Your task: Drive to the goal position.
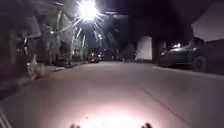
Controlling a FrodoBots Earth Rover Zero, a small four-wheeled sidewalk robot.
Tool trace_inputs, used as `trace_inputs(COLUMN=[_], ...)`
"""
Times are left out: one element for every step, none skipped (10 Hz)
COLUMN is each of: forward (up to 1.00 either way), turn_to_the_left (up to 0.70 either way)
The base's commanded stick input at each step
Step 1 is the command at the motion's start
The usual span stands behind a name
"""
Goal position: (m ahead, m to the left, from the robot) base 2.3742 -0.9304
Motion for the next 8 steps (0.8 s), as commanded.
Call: trace_inputs(forward=[0.70,0.70,0.70,0.70,0.70,0.70,0.70,0.70], turn_to_the_left=[0.00,0.00,0.00,0.00,0.00,0.00,0.00,0.00])
